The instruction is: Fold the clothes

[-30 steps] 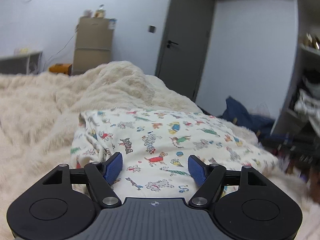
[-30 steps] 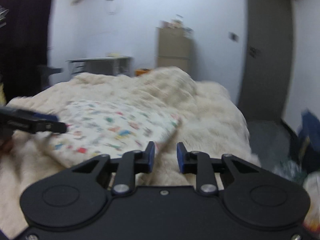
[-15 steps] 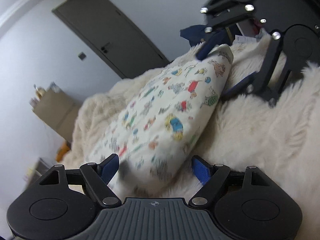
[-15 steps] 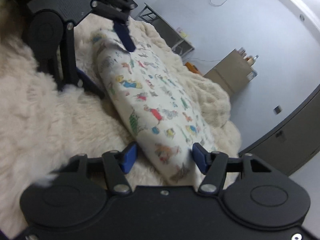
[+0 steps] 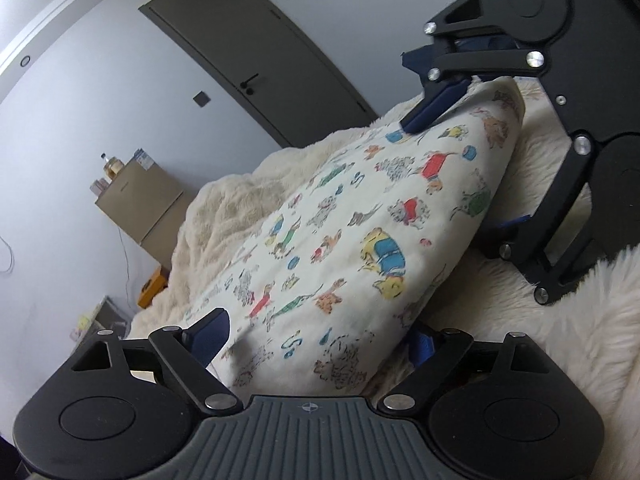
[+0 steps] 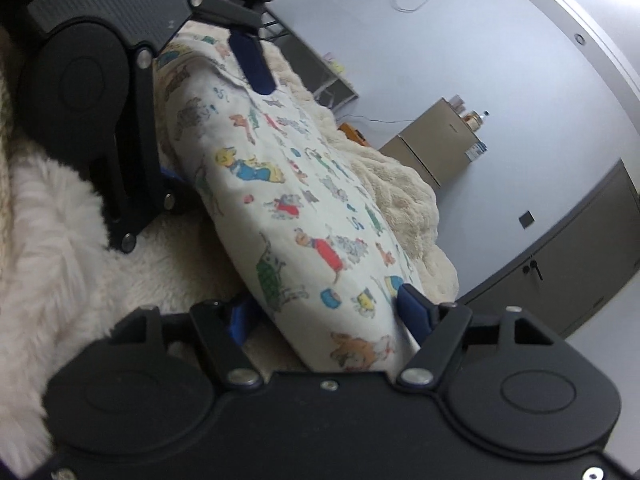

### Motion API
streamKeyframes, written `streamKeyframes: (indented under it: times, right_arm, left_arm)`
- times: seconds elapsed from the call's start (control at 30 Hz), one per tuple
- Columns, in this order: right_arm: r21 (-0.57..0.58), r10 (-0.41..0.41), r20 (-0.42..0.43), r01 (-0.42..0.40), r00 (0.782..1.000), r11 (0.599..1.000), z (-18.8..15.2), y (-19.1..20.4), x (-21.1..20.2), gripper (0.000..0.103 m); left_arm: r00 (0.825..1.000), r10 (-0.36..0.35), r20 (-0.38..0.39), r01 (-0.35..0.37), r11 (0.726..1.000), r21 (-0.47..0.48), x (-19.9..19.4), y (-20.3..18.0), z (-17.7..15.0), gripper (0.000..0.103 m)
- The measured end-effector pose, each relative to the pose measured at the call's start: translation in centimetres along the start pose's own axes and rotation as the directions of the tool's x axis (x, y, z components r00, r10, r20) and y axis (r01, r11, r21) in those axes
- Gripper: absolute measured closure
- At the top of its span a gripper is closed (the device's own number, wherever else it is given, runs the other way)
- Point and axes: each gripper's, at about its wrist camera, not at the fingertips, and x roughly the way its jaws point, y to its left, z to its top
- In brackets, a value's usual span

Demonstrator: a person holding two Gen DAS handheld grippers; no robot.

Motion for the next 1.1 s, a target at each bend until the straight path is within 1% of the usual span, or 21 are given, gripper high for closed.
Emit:
streamKeyframes:
  times: [0.1, 0.17, 0.23, 0.3, 0.37, 0.4, 0.43, 0.47, 0.5, 0.53, 0.57, 0.6, 0.7, 0.73, 0.8, 0.83, 0.87, 0.9, 0.93, 1.0, 1.1]
  right_arm:
    - [0.003, -0.003, 0.0, 0.003, 1.0, 1.0, -0.1, 0.0, 0.0, 0.032]
    - [0.007, -0.004, -0.001, 0.004, 1.0, 1.0, -0.2, 0.1, 0.0, 0.032]
    - [0.011, -0.005, -0.001, 0.005, 1.0, 1.0, -0.3, 0.1, -0.1, 0.032]
    - [0.015, -0.004, -0.001, 0.004, 1.0, 1.0, -0.3, -0.1, 0.0, 0.032]
    - [0.019, 0.0, -0.004, 0.0, 1.0, 1.0, -0.1, -0.6, 0.6, 0.032]
    - [0.02, 0.0, -0.005, 0.0, 1.0, 1.0, -0.1, -0.6, 0.6, 0.032]
    - [0.019, -0.001, -0.004, 0.001, 1.0, 1.0, -0.1, -0.5, 0.5, 0.032]
    - [0.02, 0.0, -0.004, 0.0, 1.0, 1.0, -0.1, -0.6, 0.6, 0.032]
    - [0.021, 0.002, -0.004, -0.002, 1.0, 1.0, -0.1, -0.7, 0.6, 0.032]
    - [0.022, 0.002, -0.003, -0.002, 1.0, 1.0, -0.2, -0.7, 0.6, 0.032]
    - [0.025, 0.004, -0.003, -0.003, 1.0, 1.0, -0.2, -0.7, 0.6, 0.032]
    - [0.026, 0.005, -0.004, -0.005, 1.0, 1.0, -0.1, -0.7, 0.6, 0.031]
    - [0.026, 0.009, -0.004, -0.009, 1.0, 1.0, -0.1, -0.8, 0.6, 0.031]
    - [0.025, 0.009, -0.004, -0.009, 1.0, 1.0, -0.1, -0.8, 0.6, 0.031]
    - [0.027, 0.01, -0.004, -0.01, 1.0, 1.0, -0.1, -0.9, 0.7, 0.031]
    - [0.028, 0.01, -0.004, -0.01, 1.0, 1.0, -0.1, -1.0, 0.8, 0.031]
    - [0.028, 0.009, -0.004, -0.009, 1.0, 1.0, -0.1, -1.0, 0.8, 0.031]
    - [0.027, 0.008, -0.005, -0.008, 1.0, 1.0, -0.1, -0.9, 0.9, 0.031]
    - [0.026, 0.007, -0.005, -0.006, 1.0, 1.0, 0.0, -0.9, 0.9, 0.031]
    - [0.026, 0.003, -0.006, -0.003, 1.0, 1.0, 0.0, -0.7, 0.8, 0.031]
    - [0.029, -0.003, -0.005, 0.003, 1.0, 1.0, -0.1, -0.5, 0.6, 0.031]
  left_arm:
    - [1.0, 0.01, -0.004, -0.01, 1.0, 0.007, 0.0, 0.0, 0.0, 0.01]
    - [0.999, 0.032, 0.03, -0.034, 0.997, 0.069, -0.7, -0.5, 0.3, 0.011]
    - [0.99, 0.062, 0.127, -0.087, 0.975, 0.207, -1.6, -1.2, 0.3, 0.011]
    - [0.968, 0.067, 0.24, -0.15, 0.927, 0.344, -1.9, -1.7, -0.5, 0.01]
    - [0.965, 0.024, 0.26, -0.109, 0.942, 0.318, -1.6, -1.1, -1.0, 0.01]
    - [0.965, 0.019, 0.26, -0.091, 0.959, 0.267, -1.3, -0.6, -1.2, 0.01]
    - [0.97, -0.002, 0.242, -0.05, 0.977, 0.208, -1.0, 0.0, -1.3, 0.011]
    - [0.974, -0.024, 0.223, -0.012, 0.988, 0.155, -0.8, 0.5, -1.4, 0.018]
    - [0.979, -0.049, 0.198, 0.021, 0.99, 0.138, -0.7, 0.7, -1.4, 0.024]
    - [0.983, -0.076, 0.169, 0.056, 0.991, 0.12, -0.5, 0.9, -1.4, 0.026]
    - [0.986, -0.116, 0.123, 0.103, 0.989, 0.106, -0.2, 1.1, -1.3, 0.03]
    - [0.985, -0.151, 0.081, 0.144, 0.985, 0.091, 0.0, 1.3, -1.2, 0.031]
    - [0.983, -0.177, 0.04, 0.174, 0.982, 0.065, 0.5, 1.6, -0.9, 0.029]
    - [0.984, -0.17, 0.044, 0.167, 0.983, 0.073, 0.5, 1.6, -0.9, 0.026]
    - [0.989, -0.138, 0.057, 0.132, 0.987, 0.088, 0.6, 1.5, -1.0, 0.012]
    - [0.991, -0.117, 0.067, 0.11, 0.989, 0.098, 0.6, 1.4, -1.1, 0.007]
    - [0.993, -0.072, 0.096, 0.06, 0.991, 0.122, 0.6, 1.4, -1.3, 0.0]
    - [0.992, -0.033, 0.122, 0.015, 0.989, 0.144, 0.6, 1.3, -1.4, 0.0]
    - [0.991, -0.016, 0.132, -0.005, 0.987, 0.159, 0.9, 1.3, -1.5, 0.0]
    - [0.992, -0.025, 0.126, 0.004, 0.986, 0.168, 1.3, 1.4, -1.6, 0.0]
    - [0.994, -0.002, 0.112, -0.013, 0.99, 0.137, 2.0, 1.6, -1.6, 0.0]
